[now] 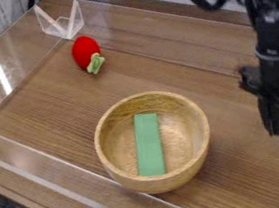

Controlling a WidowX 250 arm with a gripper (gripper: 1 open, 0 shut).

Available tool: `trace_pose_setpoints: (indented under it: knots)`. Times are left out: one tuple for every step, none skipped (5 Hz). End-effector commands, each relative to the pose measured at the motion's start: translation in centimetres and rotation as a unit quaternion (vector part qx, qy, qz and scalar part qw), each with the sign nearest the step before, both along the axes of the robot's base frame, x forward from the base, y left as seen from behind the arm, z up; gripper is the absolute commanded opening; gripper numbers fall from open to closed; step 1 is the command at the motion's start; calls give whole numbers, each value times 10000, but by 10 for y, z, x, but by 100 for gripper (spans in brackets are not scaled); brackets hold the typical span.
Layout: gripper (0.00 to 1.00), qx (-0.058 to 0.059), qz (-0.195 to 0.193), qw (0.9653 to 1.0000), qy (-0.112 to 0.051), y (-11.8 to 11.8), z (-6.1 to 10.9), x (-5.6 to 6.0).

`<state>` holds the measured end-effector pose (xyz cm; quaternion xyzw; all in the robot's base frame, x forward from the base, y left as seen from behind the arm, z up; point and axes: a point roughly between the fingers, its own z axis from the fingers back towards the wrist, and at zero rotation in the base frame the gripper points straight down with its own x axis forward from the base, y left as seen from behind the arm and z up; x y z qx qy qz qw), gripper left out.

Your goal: Move the red object to the right side of the table

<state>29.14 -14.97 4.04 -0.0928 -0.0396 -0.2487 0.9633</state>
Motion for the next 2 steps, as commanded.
trace_pose_setpoints:
  knots:
    - [0,-142,-208,9994,-233,4,9,13]
    - [0,-140,-278,9993,-221,10,-1,13]
